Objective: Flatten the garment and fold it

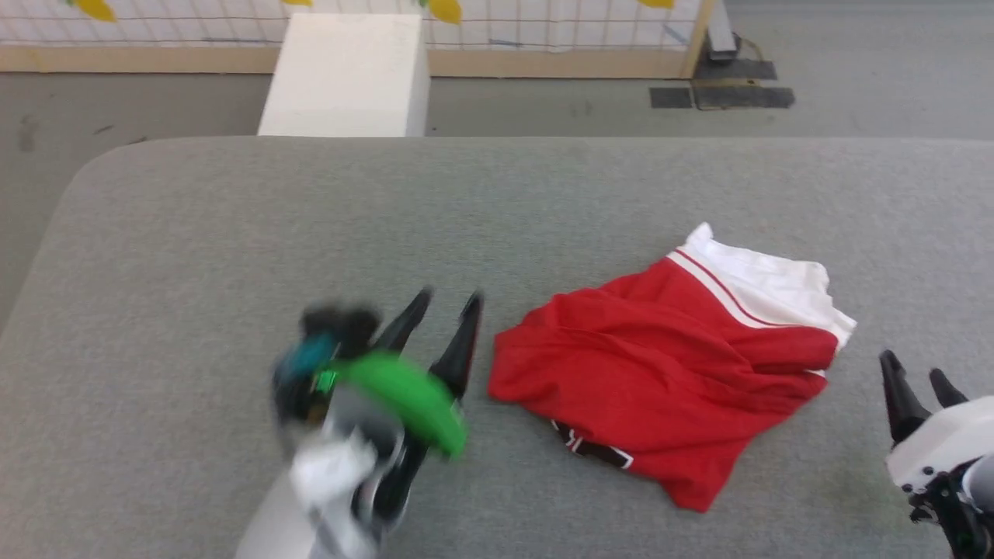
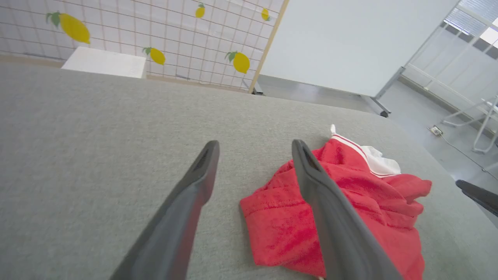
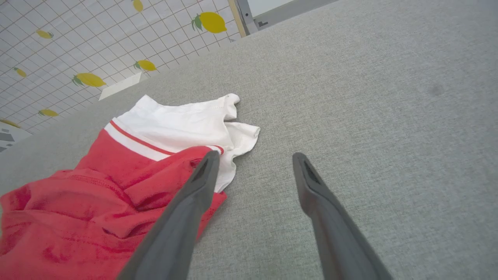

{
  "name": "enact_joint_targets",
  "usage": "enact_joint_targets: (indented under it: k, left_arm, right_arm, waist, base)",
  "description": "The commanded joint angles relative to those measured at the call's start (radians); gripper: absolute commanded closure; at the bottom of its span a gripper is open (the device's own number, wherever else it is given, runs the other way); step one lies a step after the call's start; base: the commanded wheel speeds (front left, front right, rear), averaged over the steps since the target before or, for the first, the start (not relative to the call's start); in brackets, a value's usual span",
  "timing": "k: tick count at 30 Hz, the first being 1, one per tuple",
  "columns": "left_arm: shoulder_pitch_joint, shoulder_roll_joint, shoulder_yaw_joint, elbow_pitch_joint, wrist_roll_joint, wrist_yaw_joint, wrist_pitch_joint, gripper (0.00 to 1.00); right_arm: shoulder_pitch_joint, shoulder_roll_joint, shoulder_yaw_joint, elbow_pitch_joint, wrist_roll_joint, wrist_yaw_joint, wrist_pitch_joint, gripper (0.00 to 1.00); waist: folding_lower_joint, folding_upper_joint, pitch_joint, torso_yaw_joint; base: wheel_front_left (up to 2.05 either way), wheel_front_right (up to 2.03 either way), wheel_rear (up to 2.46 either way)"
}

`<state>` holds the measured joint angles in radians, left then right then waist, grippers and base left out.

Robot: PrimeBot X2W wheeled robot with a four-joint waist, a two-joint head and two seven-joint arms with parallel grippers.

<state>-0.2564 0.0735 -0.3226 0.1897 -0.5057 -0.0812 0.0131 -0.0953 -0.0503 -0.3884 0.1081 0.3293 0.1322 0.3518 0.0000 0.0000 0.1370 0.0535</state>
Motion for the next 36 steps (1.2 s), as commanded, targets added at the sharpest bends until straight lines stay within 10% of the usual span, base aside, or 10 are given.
enact_joint_targets:
  k: [1,9,22,24,25,36]
  left_arm:
    - [-0.093,0.008,-0.020,0.025,0.012,-0.009,0.059,0.00]
    - [-0.425,0.005,-0.126,0.266,0.004,-0.020,0.494,0.00]
    - [-0.532,-0.002,-0.203,0.453,-0.002,-0.027,0.615,0.00]
    - [-0.529,0.000,-0.204,0.468,-0.003,-0.027,0.601,0.53]
    - [-0.526,-0.003,-0.193,0.470,-0.020,-0.028,0.585,1.00]
    - [-0.490,-0.017,-0.104,0.356,-0.181,-0.041,0.352,1.00]
  right_arm:
    - [-0.008,0.000,0.017,-0.011,0.000,-0.002,0.002,0.00]
    - [-0.053,0.000,0.096,-0.020,0.018,-0.002,0.010,0.00]
    - [-0.067,0.000,0.130,0.022,0.037,-0.002,-0.030,0.00]
    - [-0.067,0.000,0.124,0.027,0.035,-0.002,-0.037,0.00]
    - [-0.065,0.000,0.118,0.028,0.031,-0.002,-0.040,0.00]
    - [-0.036,0.000,0.105,0.028,0.002,-0.002,-0.023,0.00]
  waist:
    - [0.0000,0.0000,0.029,-0.042]
    - [0.0000,0.0000,0.113,-0.145]
    - [0.0000,0.0000,0.179,-0.256]
    - [0.0000,0.0000,0.177,-0.255]
    - [0.0000,0.0000,0.175,-0.249]
    - [0.0000,0.0000,0.090,-0.078]
  base:
    - [0.00,0.00,0.00]
    - [0.00,0.00,0.00]
    - [0.00,0.00,0.00]
    - [0.00,0.00,0.00]
    - [0.00,0.00,0.00]
    - [0.00,0.00,0.00]
